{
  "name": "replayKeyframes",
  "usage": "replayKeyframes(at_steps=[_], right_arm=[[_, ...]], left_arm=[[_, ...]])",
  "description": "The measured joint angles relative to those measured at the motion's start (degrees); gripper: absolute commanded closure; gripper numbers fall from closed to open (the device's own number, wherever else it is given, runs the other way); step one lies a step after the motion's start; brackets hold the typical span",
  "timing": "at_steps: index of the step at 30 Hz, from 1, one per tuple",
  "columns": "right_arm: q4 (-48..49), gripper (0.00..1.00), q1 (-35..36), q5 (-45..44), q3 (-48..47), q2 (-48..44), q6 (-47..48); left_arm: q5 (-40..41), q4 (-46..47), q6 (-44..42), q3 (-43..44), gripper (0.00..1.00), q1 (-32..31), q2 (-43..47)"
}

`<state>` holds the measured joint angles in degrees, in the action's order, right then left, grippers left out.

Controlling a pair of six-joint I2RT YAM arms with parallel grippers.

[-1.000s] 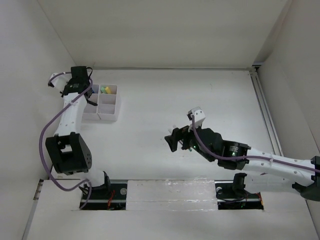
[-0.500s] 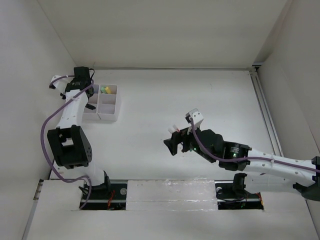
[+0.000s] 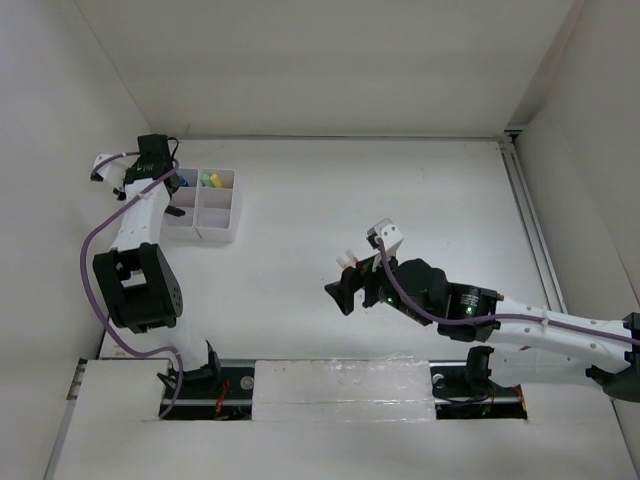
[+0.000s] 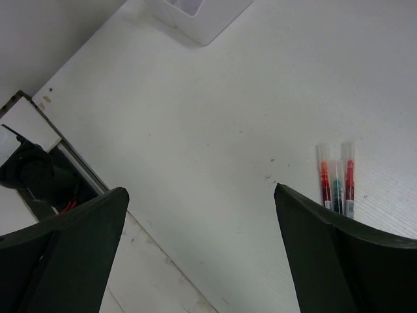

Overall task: Sort the stationery into containers
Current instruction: Place the scissors in the storage box.

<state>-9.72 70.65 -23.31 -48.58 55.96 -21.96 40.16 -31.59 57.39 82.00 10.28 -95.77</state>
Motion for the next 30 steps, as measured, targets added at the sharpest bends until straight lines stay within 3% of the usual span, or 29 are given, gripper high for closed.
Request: replayKeyframes(at_steps=[11,23,29,30], right_arm=[[0.35,0.0,0.0,0.42,0.0,0.02,0.39],[0.85,0.0,0.0,0.46,0.0,0.07,1.03],[1.16,0.0,0.0,-0.2,0.0,0.15,1.44],[1.22,0.0,0.0,-0.37,0.0,0.37,1.6]], left_arm=[[-2.12,2.47,0.33,-0.24,0.98,0.68,-4.24],[-2.67,3.37,0.31,-0.26,0.64,0.68,-5.27],[-4.33,4.31,-0.66,-1.27,0.21,0.66,-3.67],[-4.66,4.46,-0.72,-1.73,0.0,0.57,-2.51]])
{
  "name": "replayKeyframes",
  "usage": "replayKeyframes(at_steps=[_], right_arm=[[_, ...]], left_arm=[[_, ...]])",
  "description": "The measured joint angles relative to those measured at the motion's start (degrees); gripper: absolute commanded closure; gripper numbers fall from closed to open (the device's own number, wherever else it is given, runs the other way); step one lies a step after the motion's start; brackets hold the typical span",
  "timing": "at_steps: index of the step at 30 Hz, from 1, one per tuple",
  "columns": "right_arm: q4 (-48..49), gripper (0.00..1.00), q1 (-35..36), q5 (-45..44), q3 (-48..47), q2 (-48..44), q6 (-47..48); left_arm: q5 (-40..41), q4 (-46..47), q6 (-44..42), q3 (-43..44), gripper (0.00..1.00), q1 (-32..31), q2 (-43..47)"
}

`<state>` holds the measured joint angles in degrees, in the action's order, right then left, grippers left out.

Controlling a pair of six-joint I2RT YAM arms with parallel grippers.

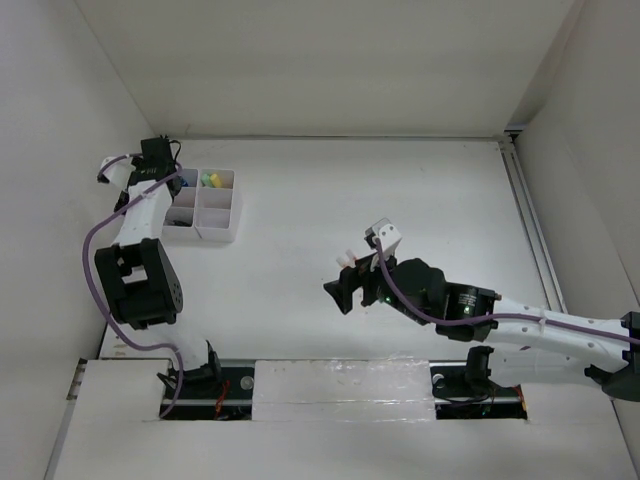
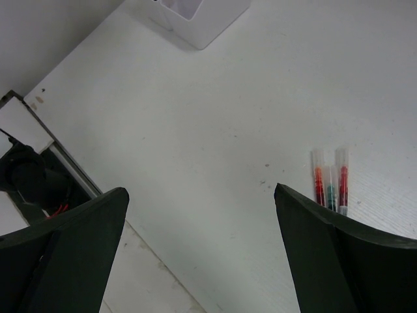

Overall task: Sort the stationery into containers
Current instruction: Place the scissors in the storage box, then pick up the pen from the center of the board.

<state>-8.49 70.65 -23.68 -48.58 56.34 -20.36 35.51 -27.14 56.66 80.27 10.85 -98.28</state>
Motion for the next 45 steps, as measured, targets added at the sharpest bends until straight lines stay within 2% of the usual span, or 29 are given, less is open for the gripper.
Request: replayKeyframes(at_steps=[7,11,15,17,18,21,25,27,29,34,39,45], right_arm=[[-0.55,0.0,-1.86,1.14,-0.02,5.68,2.75],[-2.71,0.0,-9.66,4.98,0.0,8.41,3.26],[-4.42,0.09,-16.9,8.81,0.02,9.92,3.32],[-4.79,0.18,-19.08,10.49,0.02,12.02,3.5],[-5.03,0.26,-19.71,11.1,0.02,13.55,3.63],[-6.14,0.29,-20.48,12.66,0.02,18.36,3.65],[-6.99,0.42,-21.68,13.64,0.74,21.73,3.54],[-7.43,0.43,-23.47,13.75,0.76,22.43,3.43],[-7.32,0.54,-25.49,13.77,0.76,23.17,3.48],[-7.39,0.57,-28.61,13.44,0.72,27.23,3.67],[-7.63,0.61,-28.63,13.33,-0.24,31.8,3.85],[-7.61,0.61,-28.7,12.9,-1.79,35.8,4.07]], left_arm=[[-1.86,-0.31,-3.82,1.57,0.0,-2.29,10.23],[-8.9,-0.17,-9.42,5.55,0.0,-4.2,13.55],[-15.54,-0.92,-13.51,5.27,0.0,-4.52,17.68],[-17.99,-0.98,-15.1,3.48,0.0,-4.5,21.09],[-19.21,-0.87,-15.93,1.88,0.0,-4.5,23.37],[-22.18,-1.53,-17.94,-3.45,0.0,-4.5,30.23],[-26.1,-1.36,-20.52,-10.32,0.0,-3.63,36.72],[-27.82,-0.96,-22.01,-14.51,0.0,-2.56,38.93],[-28.92,-0.63,-23.21,-18.6,0.0,-1.86,40.41],[-33.86,-0.52,-25.88,-24.74,0.0,-1.75,42.1],[-36.87,1.27,-27.12,-25.07,0.0,-1.75,45.03],[-39.32,2.56,-28.0,-25.07,0.0,-1.75,46.73]])
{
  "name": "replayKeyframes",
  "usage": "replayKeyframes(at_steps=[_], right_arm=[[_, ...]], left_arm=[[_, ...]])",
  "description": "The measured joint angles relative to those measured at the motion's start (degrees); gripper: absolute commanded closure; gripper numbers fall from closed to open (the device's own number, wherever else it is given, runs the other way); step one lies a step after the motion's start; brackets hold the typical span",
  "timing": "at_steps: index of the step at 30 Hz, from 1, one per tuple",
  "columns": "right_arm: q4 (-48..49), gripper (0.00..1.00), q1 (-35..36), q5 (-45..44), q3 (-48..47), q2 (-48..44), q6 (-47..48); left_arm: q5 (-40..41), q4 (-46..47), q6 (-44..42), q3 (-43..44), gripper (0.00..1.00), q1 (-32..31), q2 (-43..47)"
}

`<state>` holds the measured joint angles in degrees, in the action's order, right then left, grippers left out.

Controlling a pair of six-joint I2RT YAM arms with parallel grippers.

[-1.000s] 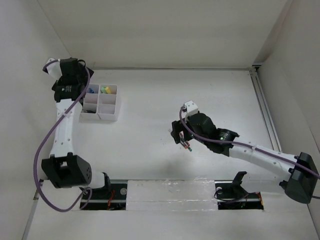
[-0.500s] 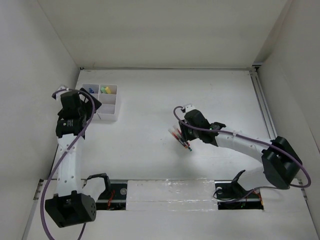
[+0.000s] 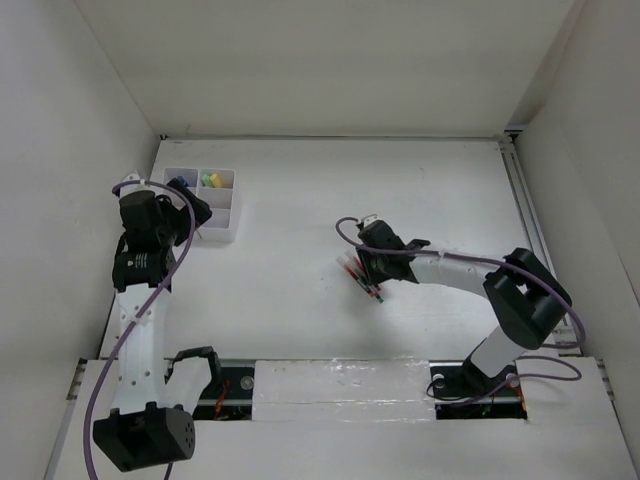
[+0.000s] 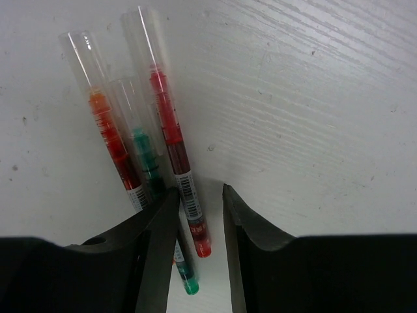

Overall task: Sort the stationery into containers
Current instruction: Pick up the pen from the center of the board.

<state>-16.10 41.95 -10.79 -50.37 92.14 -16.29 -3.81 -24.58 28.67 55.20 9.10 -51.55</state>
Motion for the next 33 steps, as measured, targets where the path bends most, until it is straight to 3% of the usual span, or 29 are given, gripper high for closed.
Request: replayKeyframes(at_steps=[14,17,18,24,29,33], right_arm=[[-0.57,0.63,-1.79,-0.57,-2.14,2.69,-0.24],[-1.09,0.71,-1.84,-0.55,-2.93,3.3,-0.44],[-1.27,0.78,-1.88,-0.57,-3.17,3.52,-0.44],[-1.7,0.99,-2.45,-0.07,-3.91,4.0,-1.07],[-3.15,1.0,-3.48,-0.7,-4.59,4.0,-2.36],[-5.77,1.0,-4.24,-4.55,-6.54,3.72,-3.45]], left_arm=[[-2.25,0.39,-0.63,-0.13,0.0,0.0,-0.04],[-2.27,0.39,-0.81,-0.13,0.0,0.0,-0.04],[-2.29,0.39,-0.83,-0.13,0.0,0.0,-0.02],[-2.47,0.39,-0.94,-0.13,0.0,0.0,-0.02],[-6.21,1.81,-1.57,-0.55,0.0,-0.09,-0.02],[-18.45,7.54,-1.62,-3.48,0.0,-0.46,-0.87]])
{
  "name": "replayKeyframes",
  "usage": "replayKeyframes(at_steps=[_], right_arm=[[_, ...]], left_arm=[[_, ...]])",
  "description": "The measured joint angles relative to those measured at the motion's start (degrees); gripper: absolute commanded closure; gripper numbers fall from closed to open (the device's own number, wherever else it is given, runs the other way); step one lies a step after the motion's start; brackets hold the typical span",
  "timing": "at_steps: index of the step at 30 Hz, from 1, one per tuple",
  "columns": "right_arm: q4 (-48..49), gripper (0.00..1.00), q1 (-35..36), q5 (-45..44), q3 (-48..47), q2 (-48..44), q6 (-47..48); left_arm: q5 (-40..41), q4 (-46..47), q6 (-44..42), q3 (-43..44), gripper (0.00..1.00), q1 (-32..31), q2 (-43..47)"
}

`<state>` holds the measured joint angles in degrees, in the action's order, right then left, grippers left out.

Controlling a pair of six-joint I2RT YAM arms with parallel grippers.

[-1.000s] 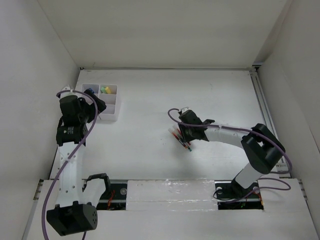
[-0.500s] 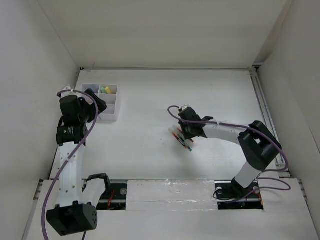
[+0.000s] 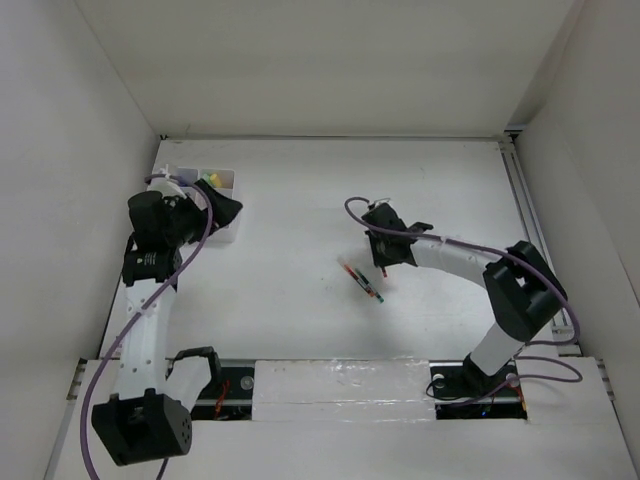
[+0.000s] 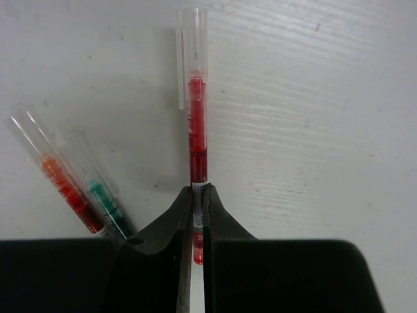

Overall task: Sort the stationery into containers
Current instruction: Pick up the pen from the center of the board.

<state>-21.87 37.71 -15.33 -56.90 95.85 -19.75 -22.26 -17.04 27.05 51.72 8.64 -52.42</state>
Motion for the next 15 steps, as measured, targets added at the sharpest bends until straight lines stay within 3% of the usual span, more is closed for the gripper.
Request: replayKeyframes(at_steps=[7,15], right_arm=[[-0.5,1.0,4.0,0.81,-5.51,-7.85,-0.68],[6.73,1.0,16.61,11.58,-17.9,-8.7,-1.11]], left_arm=[[-25.35,19.23,8.07,-10.97,0.0,-3.96,-5.16],[-37.66,31.85,14.23,-13.31,0.0,-3.96,-5.44]])
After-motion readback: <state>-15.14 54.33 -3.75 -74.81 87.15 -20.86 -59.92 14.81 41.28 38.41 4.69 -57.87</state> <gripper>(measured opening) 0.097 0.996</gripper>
